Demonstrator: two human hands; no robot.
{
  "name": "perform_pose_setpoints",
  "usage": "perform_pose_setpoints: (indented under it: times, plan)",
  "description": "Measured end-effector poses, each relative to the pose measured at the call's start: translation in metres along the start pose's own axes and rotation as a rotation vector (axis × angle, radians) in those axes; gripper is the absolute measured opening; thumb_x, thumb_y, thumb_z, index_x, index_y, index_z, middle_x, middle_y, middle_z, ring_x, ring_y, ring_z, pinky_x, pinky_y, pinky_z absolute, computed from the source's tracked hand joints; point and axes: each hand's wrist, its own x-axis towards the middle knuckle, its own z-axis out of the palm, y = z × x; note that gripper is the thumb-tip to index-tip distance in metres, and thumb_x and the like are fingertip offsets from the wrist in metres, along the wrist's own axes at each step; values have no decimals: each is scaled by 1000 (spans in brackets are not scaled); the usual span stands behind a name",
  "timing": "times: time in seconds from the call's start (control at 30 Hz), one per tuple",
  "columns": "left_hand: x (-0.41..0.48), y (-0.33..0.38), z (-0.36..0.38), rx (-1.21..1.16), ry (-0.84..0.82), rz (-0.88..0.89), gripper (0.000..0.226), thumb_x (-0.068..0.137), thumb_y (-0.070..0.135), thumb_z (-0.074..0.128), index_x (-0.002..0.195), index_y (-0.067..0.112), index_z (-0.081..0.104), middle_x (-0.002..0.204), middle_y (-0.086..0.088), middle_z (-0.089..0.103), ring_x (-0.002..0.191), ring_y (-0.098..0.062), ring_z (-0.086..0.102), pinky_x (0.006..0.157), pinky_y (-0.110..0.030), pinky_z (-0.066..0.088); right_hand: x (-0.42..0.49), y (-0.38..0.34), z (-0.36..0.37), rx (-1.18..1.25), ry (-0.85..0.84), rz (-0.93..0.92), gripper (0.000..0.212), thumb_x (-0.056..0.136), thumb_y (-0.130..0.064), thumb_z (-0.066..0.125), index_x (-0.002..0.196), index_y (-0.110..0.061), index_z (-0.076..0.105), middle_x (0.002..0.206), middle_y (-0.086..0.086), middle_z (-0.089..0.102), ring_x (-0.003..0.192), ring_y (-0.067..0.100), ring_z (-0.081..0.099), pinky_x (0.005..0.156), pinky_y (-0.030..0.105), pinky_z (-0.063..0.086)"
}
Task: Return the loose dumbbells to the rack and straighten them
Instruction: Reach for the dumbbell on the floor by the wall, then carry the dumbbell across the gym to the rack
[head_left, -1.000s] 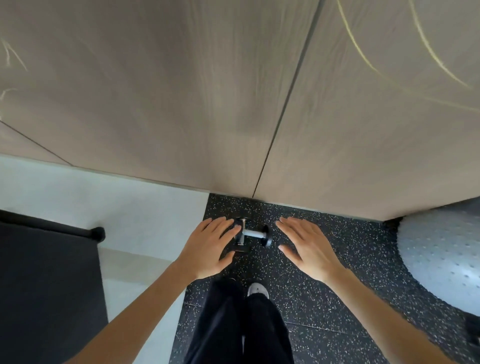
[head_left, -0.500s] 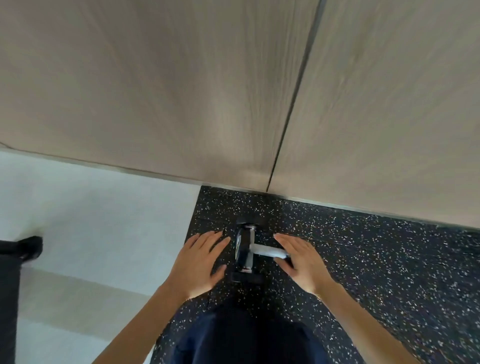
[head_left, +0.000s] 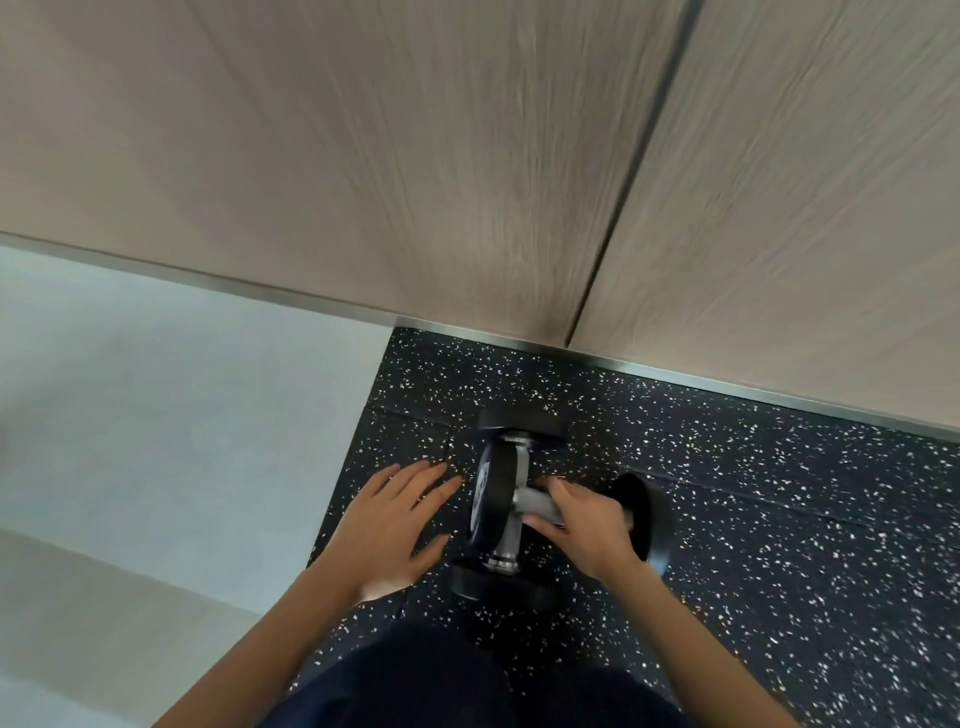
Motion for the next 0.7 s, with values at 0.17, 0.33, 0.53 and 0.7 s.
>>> perform_pose_setpoints:
  times: [0.17, 0.33, 0.53, 0.7]
  plan:
    - [-6, 0, -4, -19, -55, -17, 62, 78, 46, 67, 133, 19, 53, 134, -3, 56, 123, -22, 53, 101, -47, 42, 4, 2, -5, 109, -30, -39, 50, 85, -61, 47, 109, -17, 52, 94, 0, 65, 80, 20, 62, 62, 30, 41]
    - [-17, 12, -57, -67, -94, 14, 60, 84, 42, 63, 136, 17, 49, 139, -7, 51, 127, -25, 48, 106, -50, 36, -35, -17, -53, 176, -28, -37, 44, 85, -55, 52, 110, -19, 56, 92, -1, 67, 76, 17, 63, 69, 33, 53]
    - [-39, 43, -180, -70, -90, 93, 56, 86, 42, 49, 134, 13, 52, 135, -9, 54, 126, -28, 49, 105, -48, 38, -136, -59, -176, 305, 83, 23, 49, 84, -55, 52, 110, -15, 61, 84, 2, 69, 62, 16, 63, 58, 35, 57]
    - [-63, 83, -312, -61, -72, 242, 56, 86, 42, 40, 131, 12, 55, 133, -10, 56, 126, -28, 49, 106, -47, 37, -231, -102, -294, 312, 44, 267, 68, 75, -73, 33, 118, -26, 57, 97, -5, 69, 78, 16, 64, 66, 28, 48]
